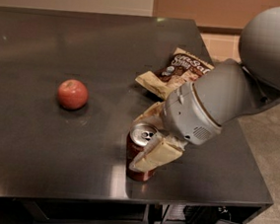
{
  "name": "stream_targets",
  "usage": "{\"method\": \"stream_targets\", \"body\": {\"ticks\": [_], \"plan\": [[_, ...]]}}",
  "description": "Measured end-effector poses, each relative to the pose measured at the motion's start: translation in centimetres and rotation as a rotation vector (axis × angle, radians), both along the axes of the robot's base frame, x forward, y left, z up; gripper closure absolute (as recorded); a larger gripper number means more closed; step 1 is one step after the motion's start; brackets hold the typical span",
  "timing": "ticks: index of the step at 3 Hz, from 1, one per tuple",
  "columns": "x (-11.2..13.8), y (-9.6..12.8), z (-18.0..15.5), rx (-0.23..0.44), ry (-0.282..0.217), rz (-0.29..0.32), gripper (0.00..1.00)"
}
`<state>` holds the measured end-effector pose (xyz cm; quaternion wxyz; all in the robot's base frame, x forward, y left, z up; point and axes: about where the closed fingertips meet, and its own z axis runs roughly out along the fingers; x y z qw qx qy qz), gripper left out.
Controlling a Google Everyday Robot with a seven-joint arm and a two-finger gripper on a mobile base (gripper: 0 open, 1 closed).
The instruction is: Move coke can near apple
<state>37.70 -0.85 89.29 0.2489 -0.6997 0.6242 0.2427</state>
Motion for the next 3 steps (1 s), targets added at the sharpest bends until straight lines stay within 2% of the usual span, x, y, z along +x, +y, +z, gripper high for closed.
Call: {"method": "stream_targets", "body": {"ticks": [1, 2, 3], "plan": [[1.0, 0.4, 1.0, 0.015, -0.022, -0.013, 0.65], [3.0, 2.0, 1.9, 0.026, -0.027, -0.014, 0.88], [5.6, 4.5, 3.0, 0.042, -0.022, -0.014, 1.00]]}}
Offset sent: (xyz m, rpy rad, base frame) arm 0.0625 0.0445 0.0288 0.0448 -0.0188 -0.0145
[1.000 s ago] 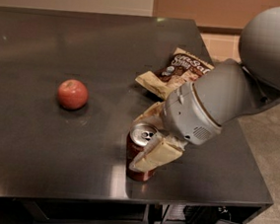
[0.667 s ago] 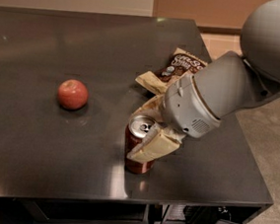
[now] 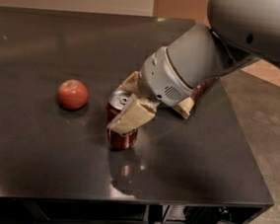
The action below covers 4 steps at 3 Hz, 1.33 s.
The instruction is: Move coke can near apple
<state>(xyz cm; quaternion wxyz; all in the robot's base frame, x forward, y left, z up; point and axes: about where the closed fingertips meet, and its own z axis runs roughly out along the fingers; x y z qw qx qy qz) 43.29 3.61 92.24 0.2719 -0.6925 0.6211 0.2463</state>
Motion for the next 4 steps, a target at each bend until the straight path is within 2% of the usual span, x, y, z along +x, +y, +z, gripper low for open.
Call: {"method": "stream_targets", "body": {"ticks": [2, 4], "plan": [[3.5, 4.3, 1.0, 0.007, 0.025, -0.003, 1.00], [5.6, 6.8, -0.4, -0.001, 0.035, -0.027, 1.00]]}}
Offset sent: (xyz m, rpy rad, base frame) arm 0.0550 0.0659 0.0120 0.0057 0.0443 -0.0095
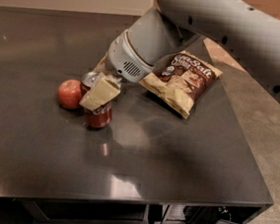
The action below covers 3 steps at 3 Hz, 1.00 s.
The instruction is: Move coke can near apple
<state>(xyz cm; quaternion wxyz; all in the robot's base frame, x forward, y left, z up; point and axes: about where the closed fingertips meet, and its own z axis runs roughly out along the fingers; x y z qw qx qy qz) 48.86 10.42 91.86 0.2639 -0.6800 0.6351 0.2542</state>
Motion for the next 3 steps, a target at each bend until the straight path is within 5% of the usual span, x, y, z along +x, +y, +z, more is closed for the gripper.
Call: {"method": "stream_targets", "body": {"ticks": [3], "plan": [[1.9, 1.4, -2.5, 0.001, -0.006, -0.031, 0.36]]}}
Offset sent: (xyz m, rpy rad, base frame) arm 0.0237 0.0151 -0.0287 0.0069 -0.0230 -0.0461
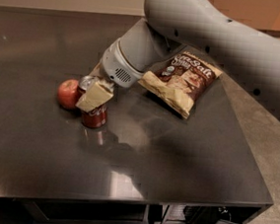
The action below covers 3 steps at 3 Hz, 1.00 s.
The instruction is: Move coke can near apple
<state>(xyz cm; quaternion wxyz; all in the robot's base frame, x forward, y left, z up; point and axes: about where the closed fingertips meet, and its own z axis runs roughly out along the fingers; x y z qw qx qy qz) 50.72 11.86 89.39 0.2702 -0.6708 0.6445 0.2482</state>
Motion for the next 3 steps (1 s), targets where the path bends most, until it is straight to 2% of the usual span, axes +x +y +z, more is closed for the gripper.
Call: {"method": "stream_targets", "body": {"ticks": [1, 2, 3], "plan": [[-0.14, 0.14, 0.04, -0.001, -0.001, 0.004, 0.13], [-0.26, 0.29, 0.07, -0.002, -0.002, 0.007, 0.00], [-0.27, 0.29, 0.07, -0.002, -0.002, 0.007, 0.00]]}}
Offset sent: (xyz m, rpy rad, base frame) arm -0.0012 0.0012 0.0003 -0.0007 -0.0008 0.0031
